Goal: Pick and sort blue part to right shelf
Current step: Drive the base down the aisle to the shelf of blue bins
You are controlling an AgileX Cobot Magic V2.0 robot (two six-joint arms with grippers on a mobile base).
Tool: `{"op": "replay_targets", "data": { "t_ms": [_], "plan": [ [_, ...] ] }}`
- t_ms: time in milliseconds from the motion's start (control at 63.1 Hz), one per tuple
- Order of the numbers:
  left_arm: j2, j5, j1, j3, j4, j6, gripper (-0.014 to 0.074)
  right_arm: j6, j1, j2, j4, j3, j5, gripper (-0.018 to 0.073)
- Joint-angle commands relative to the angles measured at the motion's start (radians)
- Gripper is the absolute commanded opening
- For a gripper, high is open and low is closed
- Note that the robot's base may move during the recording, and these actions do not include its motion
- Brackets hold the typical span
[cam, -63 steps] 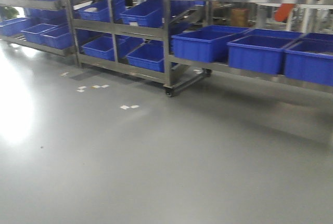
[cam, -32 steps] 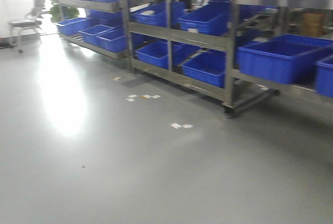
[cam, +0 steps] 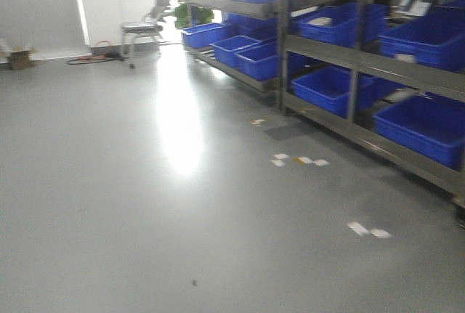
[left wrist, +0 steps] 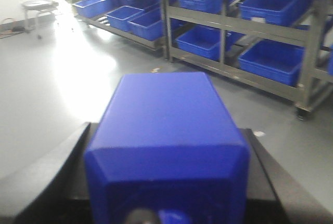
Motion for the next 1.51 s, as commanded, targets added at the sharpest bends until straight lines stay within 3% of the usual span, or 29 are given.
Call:
{"op": "replay_targets", "data": {
  "t_ms": [0, 1490],
  "plan": [
    [0.014, -0.088, -0.002, -0.029, 0.001, -0.001, 0.0251, -0.008, 0.000, 0.007, -0.016, -0.026, -0.095, 0.0160],
    [0.014, -0.088, -0.002, -0.029, 0.001, -0.001, 0.0251, -0.008, 0.000, 0.007, -0.016, -0.026, -0.095, 0.0160]
  ]
}}
